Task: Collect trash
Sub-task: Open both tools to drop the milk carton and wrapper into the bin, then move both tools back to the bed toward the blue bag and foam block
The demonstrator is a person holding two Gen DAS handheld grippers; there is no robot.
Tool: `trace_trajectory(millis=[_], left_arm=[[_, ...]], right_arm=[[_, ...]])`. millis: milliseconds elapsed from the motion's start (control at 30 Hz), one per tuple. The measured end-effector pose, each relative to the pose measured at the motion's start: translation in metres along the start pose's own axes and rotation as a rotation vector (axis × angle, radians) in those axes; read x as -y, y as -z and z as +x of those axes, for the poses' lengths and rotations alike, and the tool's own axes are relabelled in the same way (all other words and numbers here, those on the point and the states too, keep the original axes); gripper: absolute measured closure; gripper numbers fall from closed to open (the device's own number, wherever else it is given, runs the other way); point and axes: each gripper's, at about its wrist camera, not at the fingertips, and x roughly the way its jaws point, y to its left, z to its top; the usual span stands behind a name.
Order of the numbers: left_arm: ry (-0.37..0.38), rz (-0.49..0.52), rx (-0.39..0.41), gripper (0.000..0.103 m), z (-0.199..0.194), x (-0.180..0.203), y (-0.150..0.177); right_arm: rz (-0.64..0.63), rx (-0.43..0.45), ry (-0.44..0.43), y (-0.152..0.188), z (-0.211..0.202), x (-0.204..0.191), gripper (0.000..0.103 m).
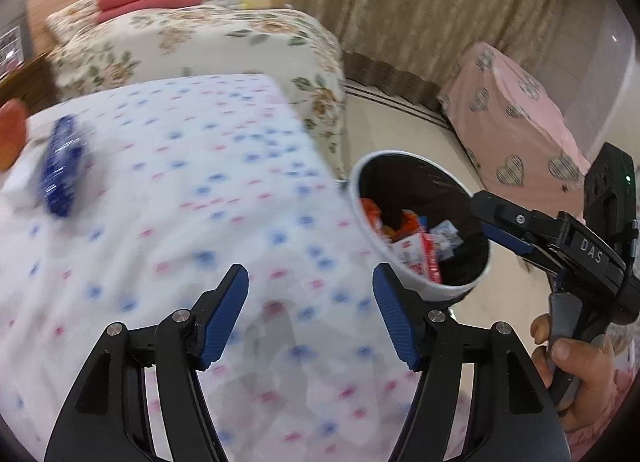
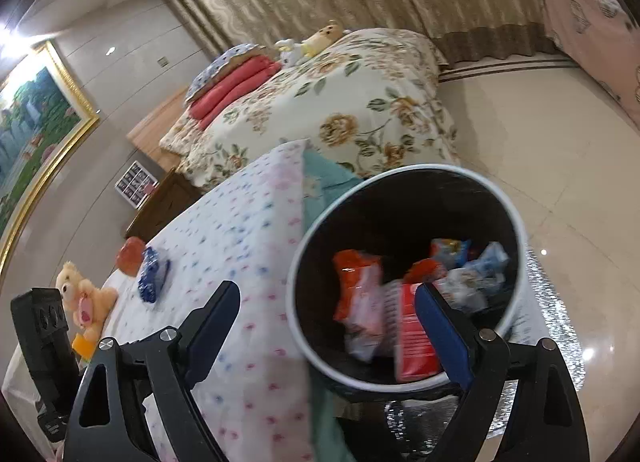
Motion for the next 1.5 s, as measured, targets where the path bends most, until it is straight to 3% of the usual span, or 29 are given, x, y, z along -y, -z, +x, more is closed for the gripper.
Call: trace_trajectory(millis=[367,933,1133,1500], left_arm=[[-0.107,-0.131,0.041,0.037,-0.036,-0.086,0.023],[-0.222,-0.255,0.071,0.036,-0.064,-0.175,0.037],[-0.249,-0.278,0.08,0.036,-0.06,-0.199,0.024],[-0.271,-0.254,0.057,0.034,-0.014,-0.238,-0.038]], right_arm=[[-0.102,-0.062,-0.076,0.017,0.028,-0.066,0.013],[-0.218,-0.184,-0.169,0.043,0.082,-0.15,0.013],[-0.22,-0.207,-0.194,0.044,0.097,-0.163,0.013],[-0.206,-0.218,-0.192,0.037,0.113,-0.169,0.013]])
